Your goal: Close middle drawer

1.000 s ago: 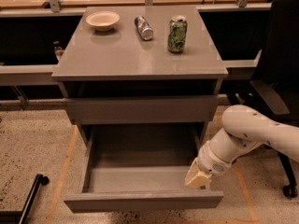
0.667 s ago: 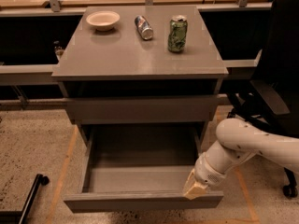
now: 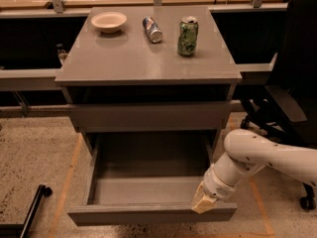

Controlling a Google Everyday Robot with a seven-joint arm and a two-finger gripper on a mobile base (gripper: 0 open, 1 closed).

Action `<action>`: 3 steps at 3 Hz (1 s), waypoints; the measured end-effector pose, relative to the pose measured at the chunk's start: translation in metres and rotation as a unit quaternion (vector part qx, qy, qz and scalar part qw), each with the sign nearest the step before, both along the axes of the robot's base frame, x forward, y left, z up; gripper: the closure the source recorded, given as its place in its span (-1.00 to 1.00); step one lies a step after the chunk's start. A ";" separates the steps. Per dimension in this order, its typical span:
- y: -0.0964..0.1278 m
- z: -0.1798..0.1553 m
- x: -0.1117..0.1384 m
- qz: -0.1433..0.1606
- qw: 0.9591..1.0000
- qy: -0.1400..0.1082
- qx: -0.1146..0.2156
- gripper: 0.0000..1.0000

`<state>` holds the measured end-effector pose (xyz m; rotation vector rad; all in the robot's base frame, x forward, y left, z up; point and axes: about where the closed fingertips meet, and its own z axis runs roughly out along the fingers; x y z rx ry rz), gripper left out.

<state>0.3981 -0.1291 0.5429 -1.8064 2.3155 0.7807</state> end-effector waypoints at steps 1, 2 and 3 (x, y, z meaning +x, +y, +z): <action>0.001 -0.034 0.000 0.001 1.000 -0.019 0.009 1.00; -0.003 -0.070 0.005 -0.009 1.000 -0.023 0.015 1.00; -0.013 -0.106 0.016 -0.029 0.999 -0.012 0.017 1.00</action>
Offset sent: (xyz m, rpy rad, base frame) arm 0.0121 -0.0117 -0.1190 0.0447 -0.0438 -0.0532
